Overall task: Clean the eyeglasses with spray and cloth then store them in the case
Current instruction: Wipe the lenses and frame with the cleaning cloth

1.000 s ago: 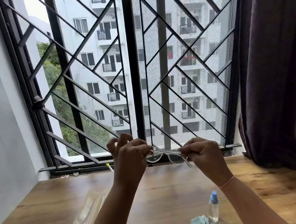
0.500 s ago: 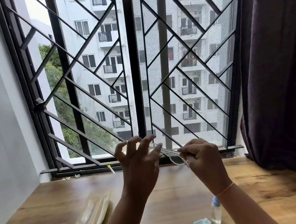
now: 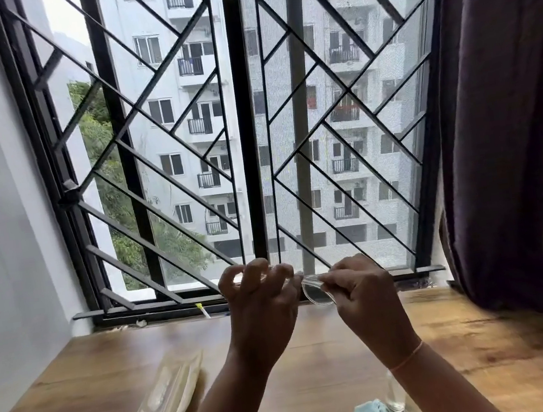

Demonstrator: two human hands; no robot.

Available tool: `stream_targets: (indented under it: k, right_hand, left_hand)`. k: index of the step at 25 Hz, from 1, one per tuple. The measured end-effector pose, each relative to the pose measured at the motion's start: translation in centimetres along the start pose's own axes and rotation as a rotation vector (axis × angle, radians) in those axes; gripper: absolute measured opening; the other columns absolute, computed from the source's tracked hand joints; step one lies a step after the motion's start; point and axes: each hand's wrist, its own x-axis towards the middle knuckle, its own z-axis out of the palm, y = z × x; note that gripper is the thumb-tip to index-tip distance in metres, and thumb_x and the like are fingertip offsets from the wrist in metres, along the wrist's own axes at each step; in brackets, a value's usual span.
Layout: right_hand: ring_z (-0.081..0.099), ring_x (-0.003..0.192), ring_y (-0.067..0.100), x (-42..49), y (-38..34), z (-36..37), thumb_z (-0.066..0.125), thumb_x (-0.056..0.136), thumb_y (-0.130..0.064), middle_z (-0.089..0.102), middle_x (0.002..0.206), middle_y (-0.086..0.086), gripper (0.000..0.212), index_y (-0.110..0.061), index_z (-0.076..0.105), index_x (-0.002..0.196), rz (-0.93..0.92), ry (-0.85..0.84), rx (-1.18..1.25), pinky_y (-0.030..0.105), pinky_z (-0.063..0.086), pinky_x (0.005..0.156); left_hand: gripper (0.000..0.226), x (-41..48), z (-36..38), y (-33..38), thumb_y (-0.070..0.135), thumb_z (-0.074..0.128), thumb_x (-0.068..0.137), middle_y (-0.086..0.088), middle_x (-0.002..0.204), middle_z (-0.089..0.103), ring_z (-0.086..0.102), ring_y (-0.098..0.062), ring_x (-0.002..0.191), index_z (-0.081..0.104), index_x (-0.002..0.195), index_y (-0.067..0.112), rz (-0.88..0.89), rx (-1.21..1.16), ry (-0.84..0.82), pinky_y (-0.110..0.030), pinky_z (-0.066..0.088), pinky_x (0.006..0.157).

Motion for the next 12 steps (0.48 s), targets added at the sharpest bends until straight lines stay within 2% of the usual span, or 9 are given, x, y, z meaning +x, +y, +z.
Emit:
stream_targets:
  k: [4, 7, 10, 12]
  right_hand:
    - [0.053, 0.071, 0.015, 0.6, -1.6, -1.2, 0.074, 0.068, -0.004, 0.063, 0.067, -0.001, 0.012, -0.011, 0.074, 0.078, -0.099, 0.020, 0.004, 0.018, 0.041, 0.066]
    - [0.055, 0.079, 0.011, 1.2, -3.3, -2.5, 0.070, 0.073, -0.011, 0.066, 0.075, -0.005, 0.011, -0.014, 0.075, 0.083, -0.080, 0.076, 0.114, 0.016, 0.043, 0.072]
    - [0.058, 0.087, 0.004, 1.6, -4.3, -4.2, 0.067, 0.076, -0.021, 0.066, 0.081, -0.015, 0.012, -0.021, 0.074, 0.086, 0.036, 0.195, 0.339, 0.009, 0.040, 0.077]
    - [0.059, 0.090, 0.004, 1.7, -4.6, -5.0, 0.063, 0.078, -0.029, 0.066, 0.085, -0.015, 0.014, -0.024, 0.073, 0.086, 0.058, 0.243, 0.391, 0.008, 0.039, 0.079]
  left_hand:
    - [0.002, -0.1, -0.1, -0.9, 0.028, 0.074, 0.077, 0.019, 0.081, 0.070, 0.047, -0.011, 0.084, 0.074, 0.078, 0.028, -0.008, -0.056, 0.121, -0.036, 0.028, 0.080]
    - [0.002, 0.2, -0.1, -1.2, 0.031, 0.072, 0.079, 0.022, 0.082, 0.070, 0.050, -0.012, 0.081, 0.074, 0.080, 0.032, -0.168, -0.143, 0.190, -0.038, 0.032, 0.078]
    - [0.006, 0.5, 0.3, -1.5, 0.033, 0.072, 0.075, 0.027, 0.080, 0.064, 0.051, -0.010, 0.078, 0.074, 0.081, 0.032, -0.509, -0.362, 0.262, -0.042, 0.040, 0.073]
    - [0.013, 0.9, 0.6, -1.4, 0.020, 0.074, 0.068, 0.021, 0.073, 0.068, 0.053, -0.009, 0.078, 0.074, 0.075, 0.031, -0.910, -0.727, 0.313, -0.040, 0.045, 0.074]
